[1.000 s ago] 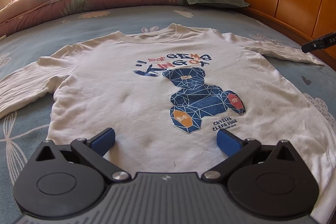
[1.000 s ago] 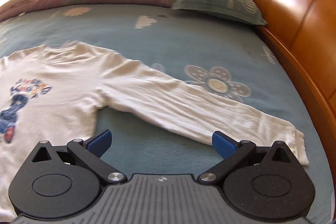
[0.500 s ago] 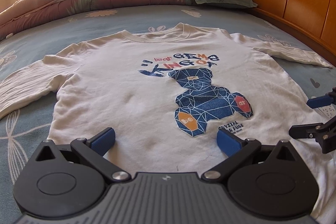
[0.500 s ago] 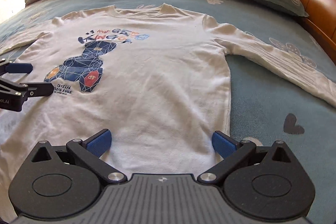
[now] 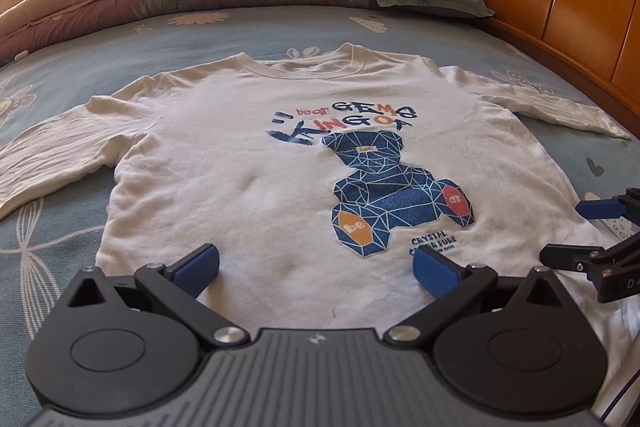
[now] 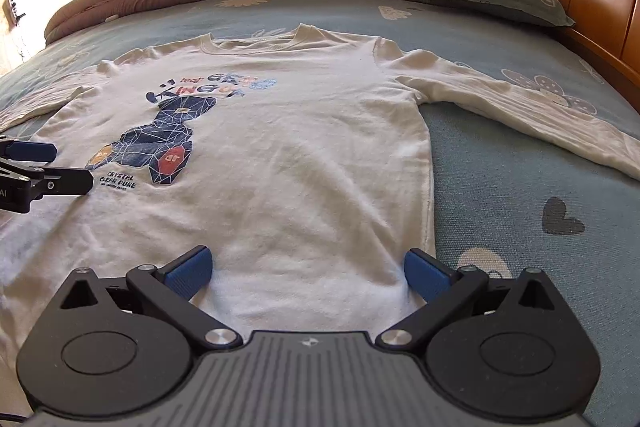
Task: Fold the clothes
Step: 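Move the open left gripper toward the cuff of the sleeve beside it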
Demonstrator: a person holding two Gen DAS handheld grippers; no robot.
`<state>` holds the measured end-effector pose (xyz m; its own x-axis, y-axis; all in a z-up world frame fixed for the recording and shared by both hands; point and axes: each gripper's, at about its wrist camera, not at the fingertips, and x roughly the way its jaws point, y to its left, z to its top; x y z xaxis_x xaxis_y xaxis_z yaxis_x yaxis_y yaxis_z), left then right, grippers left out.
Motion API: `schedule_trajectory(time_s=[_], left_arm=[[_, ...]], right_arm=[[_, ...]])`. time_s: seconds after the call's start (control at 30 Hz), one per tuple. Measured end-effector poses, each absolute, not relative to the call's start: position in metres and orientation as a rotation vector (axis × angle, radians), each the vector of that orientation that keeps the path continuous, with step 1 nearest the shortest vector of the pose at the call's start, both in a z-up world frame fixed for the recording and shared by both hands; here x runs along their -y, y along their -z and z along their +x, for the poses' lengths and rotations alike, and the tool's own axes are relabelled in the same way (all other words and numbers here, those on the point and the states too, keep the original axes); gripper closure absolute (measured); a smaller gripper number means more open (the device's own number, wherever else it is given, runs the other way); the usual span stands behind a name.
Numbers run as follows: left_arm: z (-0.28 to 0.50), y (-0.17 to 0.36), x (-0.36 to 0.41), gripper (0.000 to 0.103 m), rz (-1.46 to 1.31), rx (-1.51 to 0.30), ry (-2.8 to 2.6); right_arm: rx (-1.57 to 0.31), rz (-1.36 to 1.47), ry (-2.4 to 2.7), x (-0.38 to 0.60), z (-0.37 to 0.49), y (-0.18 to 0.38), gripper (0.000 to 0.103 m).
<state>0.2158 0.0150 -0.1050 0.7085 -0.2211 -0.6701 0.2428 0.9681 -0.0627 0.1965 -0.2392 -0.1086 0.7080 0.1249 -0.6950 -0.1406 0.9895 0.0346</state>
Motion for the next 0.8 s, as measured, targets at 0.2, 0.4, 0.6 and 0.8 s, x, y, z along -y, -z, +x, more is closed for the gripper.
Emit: schedule_trajectory(time_s=[0.2,0.4,0.6,0.8], left_arm=[[0.214,0.109,-0.012,0.001,0.063,-0.724,0.268],[0.214,0.11,-0.012,0.001,0.07,-0.718,0.273],[0.214,0.109,-0.014,0.001,0.07,-0.721,0.281],[0.213,0.094,-0.034,0.001,0.024,-0.669,0.16]], right_arm=[[-0.763,-0.017,-0.152,0.241,0.196,0.105,0.0],[-0.697,0.016,-0.198,0.245,0.185,0.095,0.0],[-0.744,-0.034,-0.305,0.223,0.184,0.1,0.0],[-0.779,-0.07,-0.283,0.219,0.188,0.106,0.0]])
